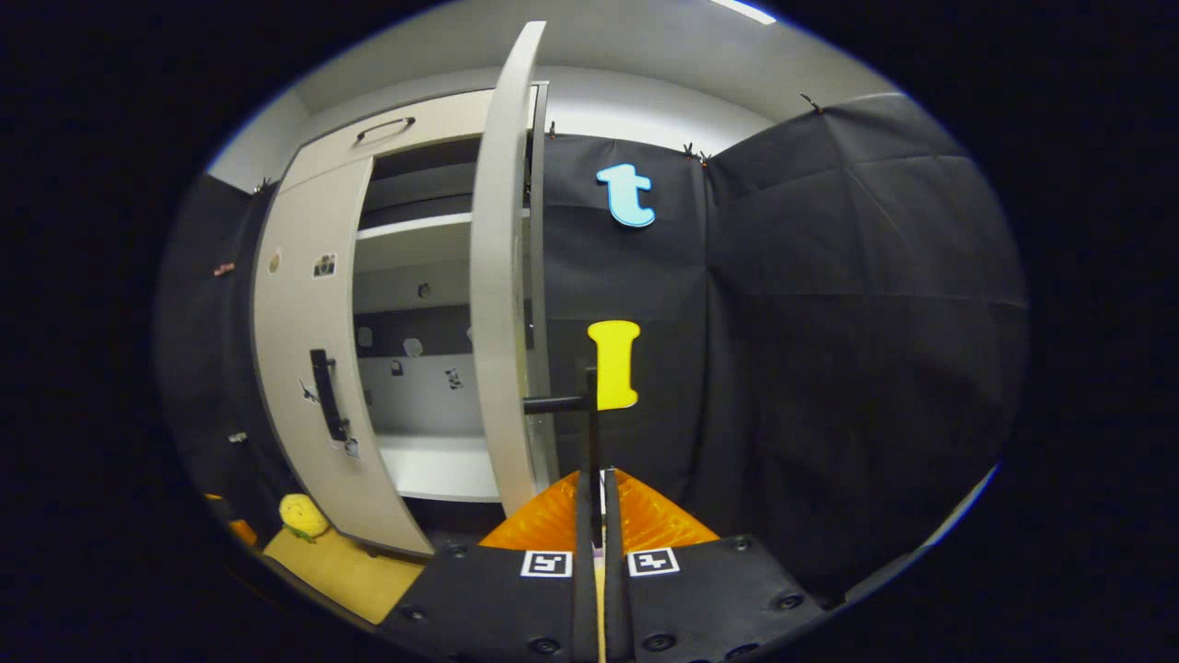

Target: Open the right door of the double-door shoe cabinet with the right hand, and open the left door with the left hand.

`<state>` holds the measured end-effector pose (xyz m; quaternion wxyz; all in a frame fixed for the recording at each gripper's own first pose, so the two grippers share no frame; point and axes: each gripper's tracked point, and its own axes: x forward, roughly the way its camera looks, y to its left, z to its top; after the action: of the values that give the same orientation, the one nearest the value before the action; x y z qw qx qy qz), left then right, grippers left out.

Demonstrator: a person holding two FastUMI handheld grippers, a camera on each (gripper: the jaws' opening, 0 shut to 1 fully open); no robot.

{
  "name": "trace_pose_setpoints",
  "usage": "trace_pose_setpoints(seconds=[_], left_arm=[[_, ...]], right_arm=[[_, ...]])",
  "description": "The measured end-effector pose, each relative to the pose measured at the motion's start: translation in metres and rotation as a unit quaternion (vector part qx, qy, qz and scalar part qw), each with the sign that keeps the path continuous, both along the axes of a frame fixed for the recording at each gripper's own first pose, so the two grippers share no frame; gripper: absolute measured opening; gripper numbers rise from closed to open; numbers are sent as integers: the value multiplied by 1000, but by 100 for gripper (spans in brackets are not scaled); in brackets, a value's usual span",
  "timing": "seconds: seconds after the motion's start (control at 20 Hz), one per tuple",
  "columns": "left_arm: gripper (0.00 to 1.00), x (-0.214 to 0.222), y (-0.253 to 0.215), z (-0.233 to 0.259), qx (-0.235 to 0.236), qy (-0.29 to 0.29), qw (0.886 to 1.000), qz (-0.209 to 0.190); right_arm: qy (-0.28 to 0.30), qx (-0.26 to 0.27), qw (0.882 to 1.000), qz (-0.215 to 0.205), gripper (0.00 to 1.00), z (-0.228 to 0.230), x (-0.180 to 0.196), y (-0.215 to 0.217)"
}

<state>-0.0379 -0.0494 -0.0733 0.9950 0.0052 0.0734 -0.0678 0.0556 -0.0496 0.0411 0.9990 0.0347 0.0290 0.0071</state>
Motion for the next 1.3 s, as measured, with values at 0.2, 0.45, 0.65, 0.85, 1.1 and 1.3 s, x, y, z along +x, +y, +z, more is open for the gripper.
trace_pose_setpoints(seconds=[0.2,0.45,0.65,0.85,1.1,1.3], left_arm=[[95,-3,-6,2,5,-1,1000,1],[95,-8,-12,1,9,1,1000,-3],[95,-7,-15,6,15,-6,1000,-11],[95,4,-14,17,5,-9,1000,-15],[95,32,-6,48,-4,-34,999,4],[95,69,-1,86,18,-69,997,22]], right_arm=[[-1,-24,1000,1,10,-5,-1,-7],[7,-41,999,0,10,-9,-10,-8],[3,-43,999,-7,8,-9,-23,-6],[15,-17,1000,-13,8,-17,-57,3],[-5,-28,999,-29,15,-25,-87,20],[2,-43,999,-8,48,-50,-102,46]])
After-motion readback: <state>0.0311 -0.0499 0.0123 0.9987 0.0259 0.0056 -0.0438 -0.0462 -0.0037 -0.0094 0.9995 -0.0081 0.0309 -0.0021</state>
